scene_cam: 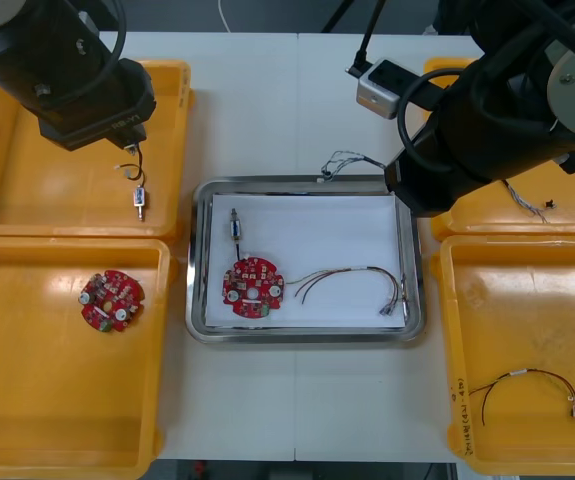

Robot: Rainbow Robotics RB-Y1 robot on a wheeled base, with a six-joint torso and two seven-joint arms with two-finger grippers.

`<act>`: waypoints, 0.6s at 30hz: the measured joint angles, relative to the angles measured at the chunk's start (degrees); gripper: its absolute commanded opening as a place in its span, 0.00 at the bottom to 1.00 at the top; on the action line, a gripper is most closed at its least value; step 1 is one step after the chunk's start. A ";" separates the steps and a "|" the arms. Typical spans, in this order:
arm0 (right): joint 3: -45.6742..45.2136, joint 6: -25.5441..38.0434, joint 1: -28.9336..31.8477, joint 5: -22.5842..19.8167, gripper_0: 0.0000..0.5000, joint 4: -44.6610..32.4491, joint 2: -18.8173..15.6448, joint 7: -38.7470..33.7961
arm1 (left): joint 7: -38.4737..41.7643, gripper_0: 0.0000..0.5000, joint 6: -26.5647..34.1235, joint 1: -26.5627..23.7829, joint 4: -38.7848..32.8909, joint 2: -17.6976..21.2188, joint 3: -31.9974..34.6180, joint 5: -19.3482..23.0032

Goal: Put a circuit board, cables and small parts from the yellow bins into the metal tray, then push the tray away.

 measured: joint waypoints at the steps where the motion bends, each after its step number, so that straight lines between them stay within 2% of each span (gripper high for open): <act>1: 0.40 0.00 0.11 0.29 0.00 0.00 0.00 0.36 | 0.00 0.00 0.00 0.00 0.00 0.00 0.00 0.00; 7: 0.81 0.00 0.62 0.73 0.00 1.24 -0.01 10.25 | 0.00 0.00 0.00 0.00 0.00 0.00 0.00 0.00; 12: 1.20 0.00 0.66 2.75 0.00 3.19 -0.01 12.31 | 0.00 0.00 0.00 0.00 0.00 0.00 0.00 0.00; 18: 4.04 0.00 0.66 5.06 0.00 4.82 -0.01 19.08 | 0.00 0.00 0.00 0.00 -0.01 0.01 0.00 0.00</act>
